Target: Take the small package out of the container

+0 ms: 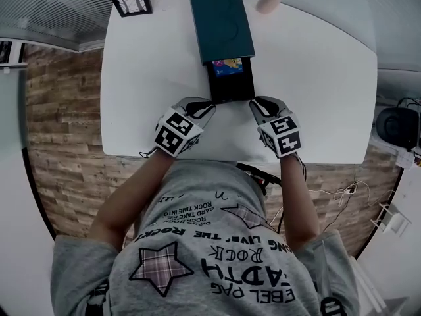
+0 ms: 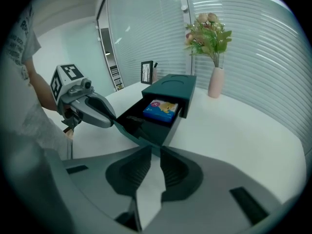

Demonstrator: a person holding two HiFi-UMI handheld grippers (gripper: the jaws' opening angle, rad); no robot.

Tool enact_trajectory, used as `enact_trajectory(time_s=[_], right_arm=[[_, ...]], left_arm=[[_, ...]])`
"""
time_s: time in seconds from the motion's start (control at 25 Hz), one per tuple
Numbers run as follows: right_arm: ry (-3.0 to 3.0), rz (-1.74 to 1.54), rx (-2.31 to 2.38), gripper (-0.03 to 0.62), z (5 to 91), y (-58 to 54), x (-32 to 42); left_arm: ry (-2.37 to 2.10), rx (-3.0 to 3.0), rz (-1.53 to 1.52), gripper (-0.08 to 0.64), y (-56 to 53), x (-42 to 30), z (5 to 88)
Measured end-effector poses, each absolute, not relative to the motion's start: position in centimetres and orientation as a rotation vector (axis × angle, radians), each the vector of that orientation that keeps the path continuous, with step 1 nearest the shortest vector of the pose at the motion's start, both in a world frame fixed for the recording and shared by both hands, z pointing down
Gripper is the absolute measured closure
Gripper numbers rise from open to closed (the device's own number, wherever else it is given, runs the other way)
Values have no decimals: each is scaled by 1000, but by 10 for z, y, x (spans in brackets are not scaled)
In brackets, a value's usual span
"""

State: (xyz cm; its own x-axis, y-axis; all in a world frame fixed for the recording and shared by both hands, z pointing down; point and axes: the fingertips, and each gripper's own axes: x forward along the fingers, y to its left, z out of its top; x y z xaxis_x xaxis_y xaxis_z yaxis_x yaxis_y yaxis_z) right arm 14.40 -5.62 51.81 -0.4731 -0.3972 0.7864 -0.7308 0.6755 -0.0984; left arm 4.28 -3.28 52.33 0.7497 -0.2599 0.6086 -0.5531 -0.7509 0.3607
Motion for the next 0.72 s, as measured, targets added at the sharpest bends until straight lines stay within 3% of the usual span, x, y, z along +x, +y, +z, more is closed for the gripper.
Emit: enact_trajectory(time_s=[0.72], right_arm=[[-2080, 645, 712, 526, 522, 11, 159]], left_arm=[[-237, 2367, 727, 514, 36, 58, 527]])
